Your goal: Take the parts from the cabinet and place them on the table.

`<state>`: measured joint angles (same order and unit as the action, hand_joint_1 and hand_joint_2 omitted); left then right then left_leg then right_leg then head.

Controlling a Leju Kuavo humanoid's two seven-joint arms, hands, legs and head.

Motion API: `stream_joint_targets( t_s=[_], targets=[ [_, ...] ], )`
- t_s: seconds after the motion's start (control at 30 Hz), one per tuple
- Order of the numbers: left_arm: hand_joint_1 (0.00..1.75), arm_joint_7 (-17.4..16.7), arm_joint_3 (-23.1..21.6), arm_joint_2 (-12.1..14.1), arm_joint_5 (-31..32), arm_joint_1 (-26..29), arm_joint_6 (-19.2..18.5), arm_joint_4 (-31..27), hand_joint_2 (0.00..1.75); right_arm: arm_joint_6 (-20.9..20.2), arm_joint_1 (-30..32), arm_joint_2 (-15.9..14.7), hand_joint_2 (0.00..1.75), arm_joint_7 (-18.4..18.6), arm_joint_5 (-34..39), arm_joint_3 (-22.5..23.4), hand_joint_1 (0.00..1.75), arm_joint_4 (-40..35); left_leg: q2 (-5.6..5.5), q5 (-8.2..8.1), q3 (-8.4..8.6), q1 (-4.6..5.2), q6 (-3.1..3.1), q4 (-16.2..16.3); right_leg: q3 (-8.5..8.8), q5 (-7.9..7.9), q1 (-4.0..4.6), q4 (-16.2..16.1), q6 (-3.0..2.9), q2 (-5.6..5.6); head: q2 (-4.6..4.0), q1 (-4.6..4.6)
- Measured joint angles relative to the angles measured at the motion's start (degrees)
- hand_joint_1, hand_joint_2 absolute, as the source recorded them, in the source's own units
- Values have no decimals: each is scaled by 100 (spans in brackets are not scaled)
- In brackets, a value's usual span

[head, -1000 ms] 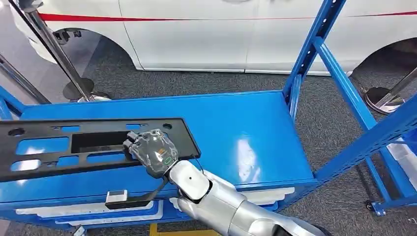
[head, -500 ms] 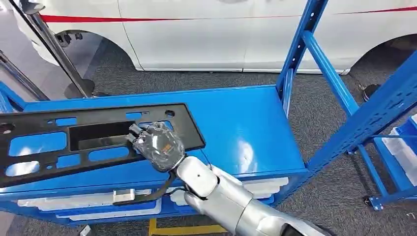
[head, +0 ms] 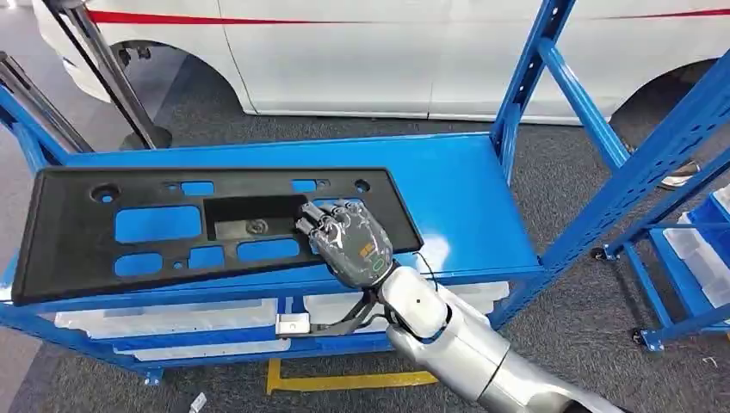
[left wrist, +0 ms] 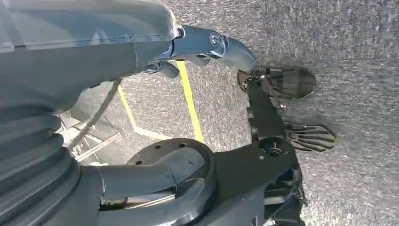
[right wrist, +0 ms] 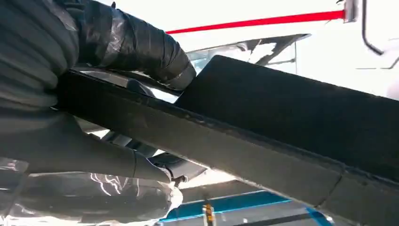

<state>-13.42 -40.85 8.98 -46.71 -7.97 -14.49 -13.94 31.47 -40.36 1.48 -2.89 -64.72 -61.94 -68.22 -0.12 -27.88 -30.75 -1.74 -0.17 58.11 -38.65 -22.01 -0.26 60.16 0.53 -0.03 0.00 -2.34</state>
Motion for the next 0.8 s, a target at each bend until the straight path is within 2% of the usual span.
stream_joint_targets(
  t_s=[0.03,0.07,0.1,0.13,0.17,0.2,0.23,0.27,0.3,0.33,0.37,0.4,0.47,0.5,0.53,0.57,0.63,0.67,0.7,0.73,0.77,0.8],
  targets=[
    [0,0,0,0,-11,-22,-22,0,175,-15,-1,-15,175,-9,20,0,175,-44,32,70,-46,16,46,-5,-55,-227,-18,111,15,8,0,-4],
    [0,0,0,2,-13,-24,-50,0,175,-52,1,-41,175,-15,37,2,175,-101,36,133,-112,22,110,0,-141,-561,-20,375,16,5,0,4],
    [0,0,0,4,-17,-23,-65,0,175,-76,1,-50,175,-11,57,2,175,-144,42,190,-195,40,131,2,-248,-908,-27,788,26,6,0,4],
    [0,2,0,9,-20,-18,-79,0,175,-109,4,-59,175,-11,79,2,175,-175,51,254,-286,60,141,11,-358,-1184,-27,1256,36,6,0,2],
    [0,4,0,13,-24,-15,-92,0,175,-171,6,-70,175,-9,120,2,175,-221,55,307,-368,72,144,19,-402,-1278,-27,1566,39,5,0,2],
    [0,15,0,20,-28,-14,-103,0,175,-230,12,-83,175,-4,162,2,175,-269,57,364,-450,84,141,31,-358,-1207,-26,1681,36,5,0,2],
    [0,31,0,24,-31,-14,-109,0,175,-280,16,-94,175,0,190,2,175,-313,58,416,-532,93,135,44,-219,-1028,-23,1593,18,5,0,2],
    [0,52,0,31,-33,-12,-118,0,175,-319,16,-105,175,15,227,2,175,-375,57,472,-618,104,129,58,45,-796,-16,1282,-17,5,0,2],
    [0,61,0,44,-35,-10,-125,0,175,-341,13,-105,175,22,240,2,175,-424,55,524,-678,115,122,67,367,-658,2,848,-65,6,0,2],
    [0,68,0,44,-35,-10,-138,0,175,-367,7,-103,175,30,253,2,175,-491,52,572,-716,119,106,73,718,-697,28,361,-130,8,0,2],
    [0,72,0,46,-35,-9,-146,0,175,-378,2,-96,175,33,258,2,175,-555,46,619,-755,146,69,79,980,-907,46,-97,-171,3,0,0],
    [0,74,0,61,-35,3,-153,0,175,-382,-1,-96,175,35,262,2,175,-590,52,673,-745,122,33,36,939,-863,58,-75,-159,-4,0,-7],
    [0,76,-4,79,-33,3,-179,0,175,-443,-21,-94,175,48,279,2,175,-657,60,791,-750,93,-46,-9,888,-785,100,-116,-213,5,0,-7],
    [0,74,-9,107,-31,30,-192,2,175,-483,-22,-94,175,63,291,2,175,-688,45,834,-777,115,-92,-42,857,-677,35,-194,-278,-5,0,0],
    [0,74,-11,120,-28,49,-203,0,175,-505,-30,-92,175,74,306,2,175,-704,32,660,-821,83,-116,32,807,-591,23,-219,-311,-43,0,-7],
    [0,77,-11,138,-26,45,-216,0,175,-525,-40,-81,175,81,328,2,175,-728,32,310,-899,84,-132,243,727,-519,18,-225,-374,-41,0,-2],
    [0,79,-11,168,-26,51,-245,2,175,-570,-44,-59,175,96,350,2,175,-774,33,-370,-1078,62,-189,1047,556,-385,20,-218,-388,-40,0,-4],
    [0,85,-11,188,-26,54,-249,2,175,-577,-43,-59,175,101,354,2,175,-780,34,-534,-1144,55,-217,1466,456,-314,22,-206,-384,-41,0,-4],
    [0,85,-11,203,-26,54,-264,2,175,-579,-41,-57,175,101,354,2,175,-780,34,-483,-1138,50,-234,1725,354,-247,20,-184,-372,-43,0,-4],
    [0,85,-11,221,-26,57,-277,2,175,-586,-41,-57,175,103,354,2,175,-782,34,-277,-1029,41,-250,1748,240,-187,11,-153,-356,-44,0,-4],
    [0,87,-11,251,-26,60,-297,2,175,-597,-41,-52,175,103,354,2,175,-796,35,-48,-825,33,-263,1562,134,-135,4,-116,-338,-47,0,-4],
    [0,105,-11,282,-31,62,-321,2,175,-619,-44,-39,175,103,354,2,175,-809,35,110,-502,21,-270,1179,30,-85,-5,-76,-316,-47,0,-4]
  ],
)
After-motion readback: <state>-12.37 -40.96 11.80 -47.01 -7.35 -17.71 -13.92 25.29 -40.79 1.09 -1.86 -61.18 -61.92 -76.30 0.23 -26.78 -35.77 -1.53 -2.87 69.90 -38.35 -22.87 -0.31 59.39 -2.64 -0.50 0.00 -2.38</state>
